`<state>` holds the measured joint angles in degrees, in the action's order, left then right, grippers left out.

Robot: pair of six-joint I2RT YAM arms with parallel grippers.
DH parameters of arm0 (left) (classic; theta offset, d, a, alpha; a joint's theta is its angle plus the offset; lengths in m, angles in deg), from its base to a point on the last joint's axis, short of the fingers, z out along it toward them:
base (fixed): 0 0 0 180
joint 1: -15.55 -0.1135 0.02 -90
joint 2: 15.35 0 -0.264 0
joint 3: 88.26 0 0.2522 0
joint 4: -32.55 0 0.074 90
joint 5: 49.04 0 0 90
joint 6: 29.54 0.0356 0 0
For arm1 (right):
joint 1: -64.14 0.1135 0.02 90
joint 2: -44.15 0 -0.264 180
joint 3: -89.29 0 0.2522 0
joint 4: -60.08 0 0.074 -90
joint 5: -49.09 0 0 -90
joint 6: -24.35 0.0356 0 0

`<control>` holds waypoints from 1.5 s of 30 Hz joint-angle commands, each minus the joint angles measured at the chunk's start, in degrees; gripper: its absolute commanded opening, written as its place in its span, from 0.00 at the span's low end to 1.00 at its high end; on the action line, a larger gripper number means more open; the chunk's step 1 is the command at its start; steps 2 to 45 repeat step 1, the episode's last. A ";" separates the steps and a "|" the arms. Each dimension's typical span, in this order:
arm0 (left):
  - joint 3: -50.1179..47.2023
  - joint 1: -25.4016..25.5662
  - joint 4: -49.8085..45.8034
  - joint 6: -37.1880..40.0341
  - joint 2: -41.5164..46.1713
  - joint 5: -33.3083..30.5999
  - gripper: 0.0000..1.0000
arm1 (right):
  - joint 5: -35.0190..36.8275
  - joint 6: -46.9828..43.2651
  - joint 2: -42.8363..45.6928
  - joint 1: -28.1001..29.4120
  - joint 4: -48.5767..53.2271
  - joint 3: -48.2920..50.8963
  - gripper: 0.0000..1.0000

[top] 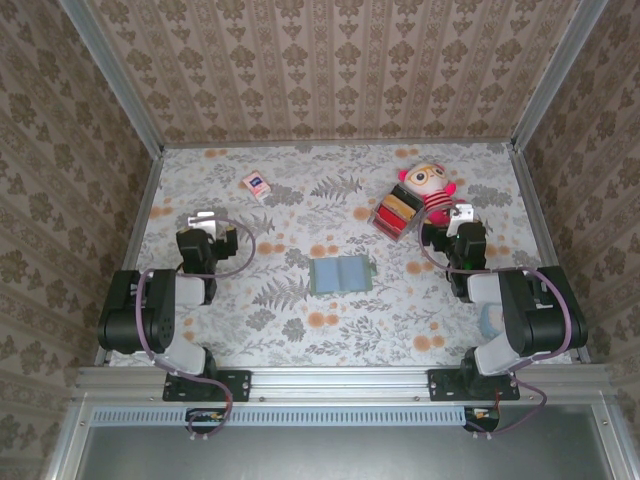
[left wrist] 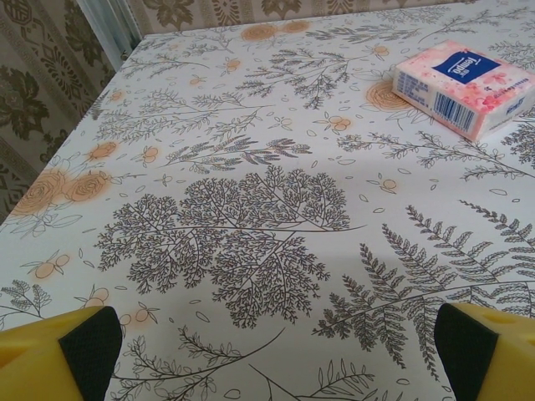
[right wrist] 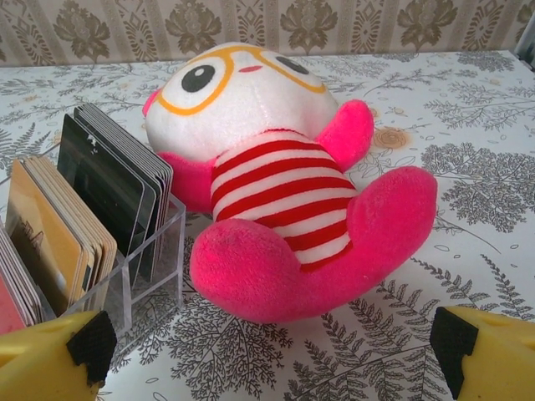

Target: Take the credit cards out of the card holder

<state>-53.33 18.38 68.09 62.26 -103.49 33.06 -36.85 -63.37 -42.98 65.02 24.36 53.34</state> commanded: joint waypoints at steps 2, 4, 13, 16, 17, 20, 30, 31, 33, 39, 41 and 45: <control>1.51 -0.59 0.80 0.14 0.03 0.18 1.00 | 0.07 -0.22 -0.50 -0.09 0.30 -1.06 1.00; 1.51 -0.59 0.80 0.14 0.03 0.18 1.00 | 0.07 -0.22 -0.50 -0.09 0.30 -1.06 1.00; 1.51 -0.59 0.80 0.14 0.03 0.18 1.00 | 0.07 -0.22 -0.50 -0.09 0.30 -1.06 1.00; 1.51 -0.59 0.80 0.14 0.03 0.18 1.00 | 0.07 -0.22 -0.50 -0.09 0.30 -1.06 1.00; 1.51 -0.59 0.80 0.14 0.03 0.18 1.00 | 0.07 -0.22 -0.50 -0.09 0.30 -1.06 1.00; 1.51 -0.59 0.80 0.14 0.03 0.18 1.00 | 0.07 -0.22 -0.50 -0.09 0.30 -1.06 1.00; 1.51 -0.59 0.80 0.14 0.03 0.18 1.00 | 0.07 -0.22 -0.50 -0.09 0.30 -1.06 1.00; 1.51 -0.59 0.80 0.14 0.03 0.18 1.00 | 0.07 -0.22 -0.50 -0.09 0.30 -1.06 1.00; 1.51 -0.59 0.80 0.14 0.03 0.18 1.00 | 0.07 -0.22 -0.50 -0.09 0.30 -1.06 1.00; 1.51 -0.59 0.80 0.14 0.03 0.18 1.00 | 0.07 -0.22 -0.50 -0.09 0.30 -1.06 1.00; 1.51 -0.59 0.80 0.14 0.03 0.18 1.00 | 0.07 -0.22 -0.50 -0.09 0.30 -1.06 1.00; 1.51 -0.59 0.80 0.14 0.03 0.18 1.00 | 0.07 -0.22 -0.50 -0.09 0.30 -1.06 1.00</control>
